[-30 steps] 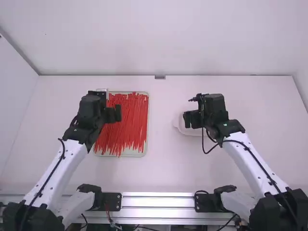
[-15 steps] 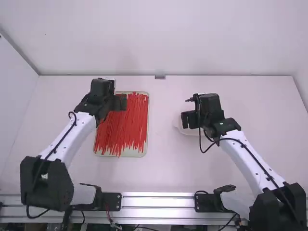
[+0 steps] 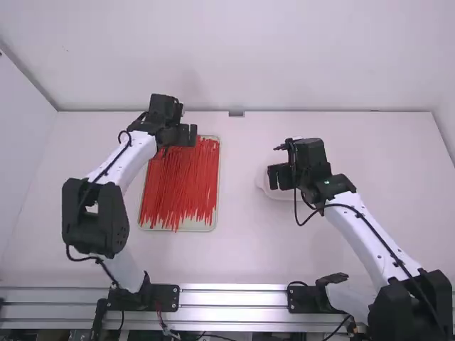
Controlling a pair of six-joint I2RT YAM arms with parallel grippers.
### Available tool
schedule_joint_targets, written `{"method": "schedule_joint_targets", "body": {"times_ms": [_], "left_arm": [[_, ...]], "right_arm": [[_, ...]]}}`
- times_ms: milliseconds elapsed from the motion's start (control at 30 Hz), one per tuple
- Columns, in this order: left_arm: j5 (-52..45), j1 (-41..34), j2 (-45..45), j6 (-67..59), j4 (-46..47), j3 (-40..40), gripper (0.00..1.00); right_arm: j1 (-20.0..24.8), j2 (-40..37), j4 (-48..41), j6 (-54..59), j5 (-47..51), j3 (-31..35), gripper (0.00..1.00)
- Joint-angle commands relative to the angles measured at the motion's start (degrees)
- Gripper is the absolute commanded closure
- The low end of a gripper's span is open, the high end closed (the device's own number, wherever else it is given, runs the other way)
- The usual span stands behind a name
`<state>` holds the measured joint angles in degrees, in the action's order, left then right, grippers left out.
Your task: Fasten the cable tie
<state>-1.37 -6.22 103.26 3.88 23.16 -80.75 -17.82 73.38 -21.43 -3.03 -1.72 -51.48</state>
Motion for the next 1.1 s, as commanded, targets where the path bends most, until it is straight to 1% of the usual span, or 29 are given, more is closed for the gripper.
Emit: {"method": "schedule_joint_targets", "body": {"times_ms": [0, 267, 500, 867, 1067], "left_arm": [[-0.79, -0.52, 2.64, -0.72, -0.85, -1.55, 0.01], [-0.83, -0.52, 8.35, -0.68, -4.96, -1.57, 0.01], [-4.26, -0.52, 11.32, -0.70, -8.96, -1.57, 0.01], [-4.17, -0.52, 15.96, -0.70, -12.68, -1.31, 0.00], [-4.15, -0.52, 18.58, -0.28, -13.73, -1.31, 0.04]], "right_arm": [[0.46, 0.33, -0.11, -0.13, 0.09, -2.14, 0.01], [2.19, 0.33, -0.20, -0.17, -1.64, -2.14, 0.02], [2.05, 0.33, -0.48, -0.15, -1.66, -2.14, 0.02], [2.08, 0.33, -0.46, -0.17, -1.64, -2.14, 0.01], [2.01, 0.33, -0.26, -0.13, -1.66, -2.14, 0.01]]}}
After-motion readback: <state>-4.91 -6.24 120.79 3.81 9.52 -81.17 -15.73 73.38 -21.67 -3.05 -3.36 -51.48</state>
